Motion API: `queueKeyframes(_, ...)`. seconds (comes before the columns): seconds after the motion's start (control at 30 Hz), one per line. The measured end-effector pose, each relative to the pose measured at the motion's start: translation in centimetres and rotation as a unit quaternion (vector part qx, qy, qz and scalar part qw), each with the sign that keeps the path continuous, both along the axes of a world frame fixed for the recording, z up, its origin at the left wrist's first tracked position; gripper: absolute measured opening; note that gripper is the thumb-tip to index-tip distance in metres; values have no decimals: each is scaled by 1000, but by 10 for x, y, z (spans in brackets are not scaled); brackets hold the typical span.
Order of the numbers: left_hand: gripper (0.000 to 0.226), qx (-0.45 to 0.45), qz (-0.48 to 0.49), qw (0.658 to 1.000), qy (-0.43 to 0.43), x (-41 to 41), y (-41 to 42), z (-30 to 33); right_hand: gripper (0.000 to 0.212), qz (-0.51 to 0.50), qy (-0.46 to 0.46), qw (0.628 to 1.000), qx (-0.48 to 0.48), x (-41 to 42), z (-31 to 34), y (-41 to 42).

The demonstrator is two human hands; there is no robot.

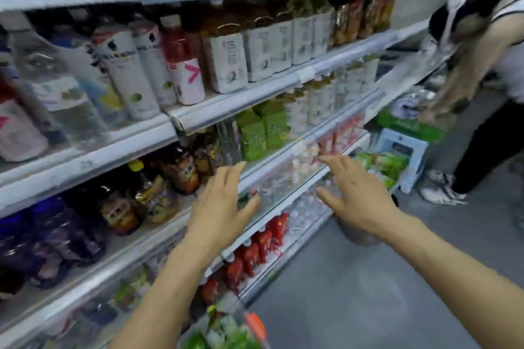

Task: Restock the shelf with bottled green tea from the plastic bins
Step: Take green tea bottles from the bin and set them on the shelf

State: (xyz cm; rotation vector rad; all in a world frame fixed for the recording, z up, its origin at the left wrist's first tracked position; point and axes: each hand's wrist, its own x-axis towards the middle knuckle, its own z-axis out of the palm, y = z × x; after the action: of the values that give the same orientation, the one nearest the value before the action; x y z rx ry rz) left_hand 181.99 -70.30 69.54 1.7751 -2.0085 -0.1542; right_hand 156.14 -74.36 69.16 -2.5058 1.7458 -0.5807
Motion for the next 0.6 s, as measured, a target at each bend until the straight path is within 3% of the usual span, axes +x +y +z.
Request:
queueKeyframes(0.27,66,107,-40,989,96,-198,-76,-75,60,-77,31,983,166,-200,-47,-67)
queueKeyframes(0.6,61,223,7,965,140,-281,-197,-149,61,-76,21,956,281,-296,-131,-215)
